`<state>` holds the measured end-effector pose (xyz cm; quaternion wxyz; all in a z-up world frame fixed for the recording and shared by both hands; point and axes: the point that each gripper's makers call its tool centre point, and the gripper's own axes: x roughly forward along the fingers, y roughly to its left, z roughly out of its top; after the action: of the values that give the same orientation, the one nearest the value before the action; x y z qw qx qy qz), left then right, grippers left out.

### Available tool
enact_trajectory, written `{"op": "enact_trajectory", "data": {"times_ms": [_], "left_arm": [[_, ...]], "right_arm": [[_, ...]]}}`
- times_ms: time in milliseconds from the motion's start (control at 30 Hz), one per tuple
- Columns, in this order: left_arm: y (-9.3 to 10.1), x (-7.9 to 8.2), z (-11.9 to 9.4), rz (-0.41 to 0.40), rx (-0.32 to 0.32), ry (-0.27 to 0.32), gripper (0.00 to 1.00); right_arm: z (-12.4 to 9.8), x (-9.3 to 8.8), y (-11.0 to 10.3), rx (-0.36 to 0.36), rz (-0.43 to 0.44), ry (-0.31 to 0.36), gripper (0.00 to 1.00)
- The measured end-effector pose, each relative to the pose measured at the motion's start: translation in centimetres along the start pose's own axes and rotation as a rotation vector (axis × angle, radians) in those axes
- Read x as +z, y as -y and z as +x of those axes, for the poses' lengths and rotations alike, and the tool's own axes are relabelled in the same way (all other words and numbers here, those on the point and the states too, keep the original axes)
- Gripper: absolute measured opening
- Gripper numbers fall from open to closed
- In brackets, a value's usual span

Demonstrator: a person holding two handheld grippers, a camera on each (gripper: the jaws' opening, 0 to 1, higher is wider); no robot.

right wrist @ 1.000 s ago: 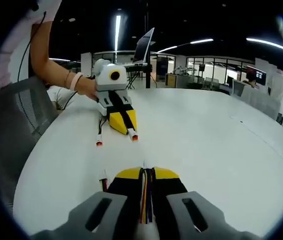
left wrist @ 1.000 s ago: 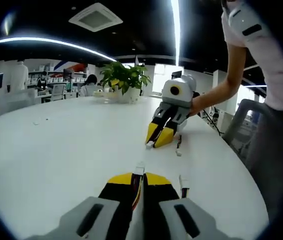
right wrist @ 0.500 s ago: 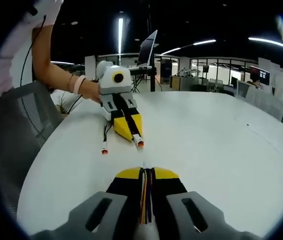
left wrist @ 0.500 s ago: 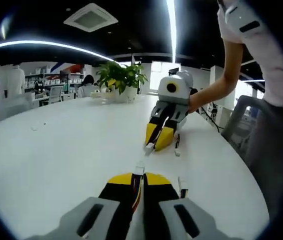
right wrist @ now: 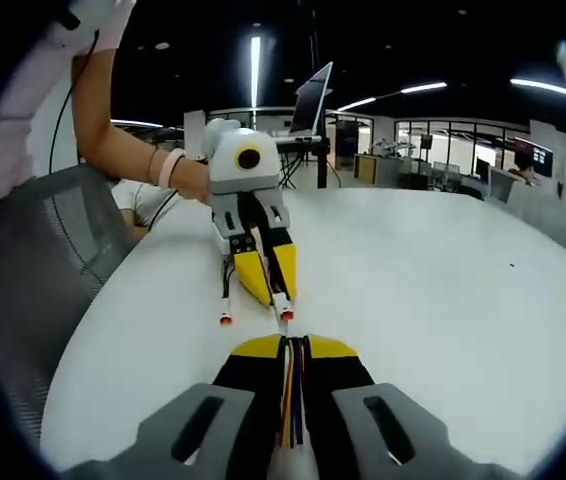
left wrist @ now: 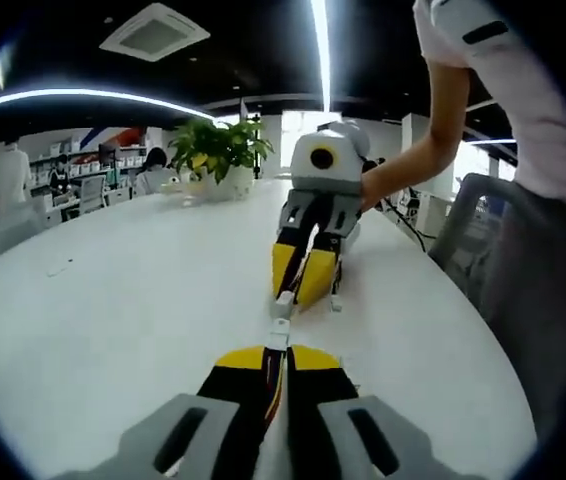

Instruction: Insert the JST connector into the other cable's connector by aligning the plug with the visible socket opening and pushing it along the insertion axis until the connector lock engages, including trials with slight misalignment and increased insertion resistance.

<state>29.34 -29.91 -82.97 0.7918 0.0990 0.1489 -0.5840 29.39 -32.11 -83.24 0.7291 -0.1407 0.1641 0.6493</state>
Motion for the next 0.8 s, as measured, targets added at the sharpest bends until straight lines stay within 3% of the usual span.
{"op": "enact_trajectory", "data": {"times_ms": [800], "left_arm": [[0.2, -0.5, 0.7, -0.006, -0.022, -0.023, 0.01]], "right_arm": [[0.7, -0.9, -0.8, 0.049, -0.033, -0.042, 0.04]]}}
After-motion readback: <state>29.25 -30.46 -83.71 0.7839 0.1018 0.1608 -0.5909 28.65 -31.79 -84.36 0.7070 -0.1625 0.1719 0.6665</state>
